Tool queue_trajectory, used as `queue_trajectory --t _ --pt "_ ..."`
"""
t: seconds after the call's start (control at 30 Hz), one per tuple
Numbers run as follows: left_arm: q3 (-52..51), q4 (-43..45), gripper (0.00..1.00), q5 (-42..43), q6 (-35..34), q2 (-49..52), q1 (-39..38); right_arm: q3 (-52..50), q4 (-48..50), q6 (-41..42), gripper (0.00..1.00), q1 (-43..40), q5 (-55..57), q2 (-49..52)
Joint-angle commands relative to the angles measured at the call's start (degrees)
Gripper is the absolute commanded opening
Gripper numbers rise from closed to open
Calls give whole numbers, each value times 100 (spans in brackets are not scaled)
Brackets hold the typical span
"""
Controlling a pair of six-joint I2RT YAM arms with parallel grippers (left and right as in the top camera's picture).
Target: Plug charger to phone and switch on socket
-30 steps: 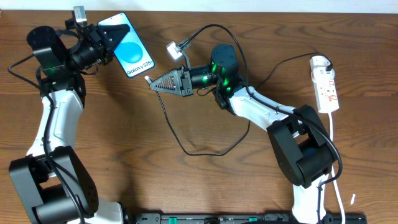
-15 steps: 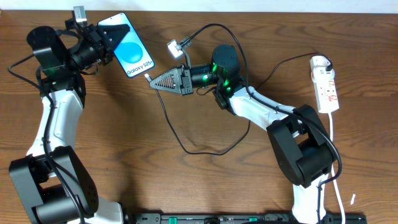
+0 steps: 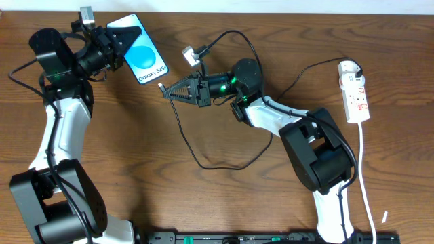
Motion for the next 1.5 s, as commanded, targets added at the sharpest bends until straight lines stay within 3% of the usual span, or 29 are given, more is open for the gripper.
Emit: queue_trajectory --t 0.0,0.23,1.47 --pt "83 55 8 35 -22 -96 17 31 98 299 1 0 -33 0" --pt "83 57 7 -2 42 -96 17 31 881 914 1 20 39 0" --pt "83 52 8 -4 -48 -96 11 33 715 1294 1 103 538 2"
